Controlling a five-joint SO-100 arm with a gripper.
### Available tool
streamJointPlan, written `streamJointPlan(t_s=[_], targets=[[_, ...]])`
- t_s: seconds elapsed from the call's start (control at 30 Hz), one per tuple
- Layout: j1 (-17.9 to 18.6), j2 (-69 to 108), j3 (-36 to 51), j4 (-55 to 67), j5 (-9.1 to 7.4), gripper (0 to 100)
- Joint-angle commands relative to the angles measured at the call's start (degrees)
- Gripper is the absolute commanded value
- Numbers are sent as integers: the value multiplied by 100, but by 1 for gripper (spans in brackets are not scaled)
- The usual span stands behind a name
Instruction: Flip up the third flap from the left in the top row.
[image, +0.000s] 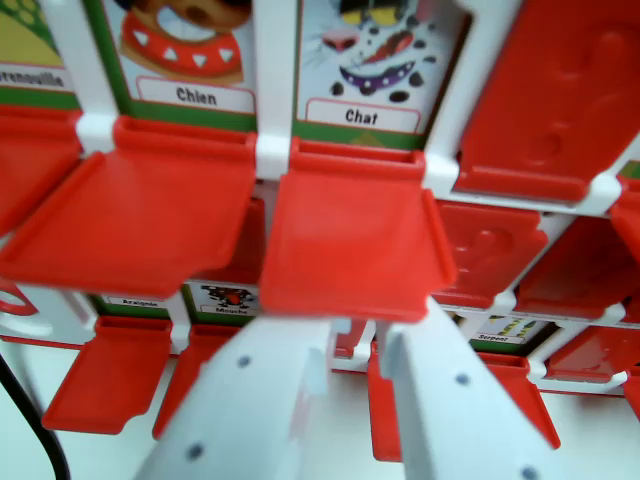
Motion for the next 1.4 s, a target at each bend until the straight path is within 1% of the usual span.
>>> streamJointPlan(t_s=[0.0,0.1,0.37,0.43,0.5,0.6,0.63,0.67,0.73,0.9,1.07,1.13,1.27,1.37], targets=[[-18,290,-598,-272,44,0],[-9,325,-545,-501,105,0],[79,466,-281,-1046,70,0],[97,545,-79,-1380,97,0],[105,598,44,-1600,88,0],[105,633,105,-1881,132,0],[105,659,202,-2162,220,0],[97,642,141,-2188,264,0],[79,668,158,-2127,211,0],[62,765,176,-2030,211,0],[62,932,149,-1679,167,0],[62,1063,211,-1503,167,0],[62,1494,457,-1222,220,0],[88,1925,694,-1011,202,0]])
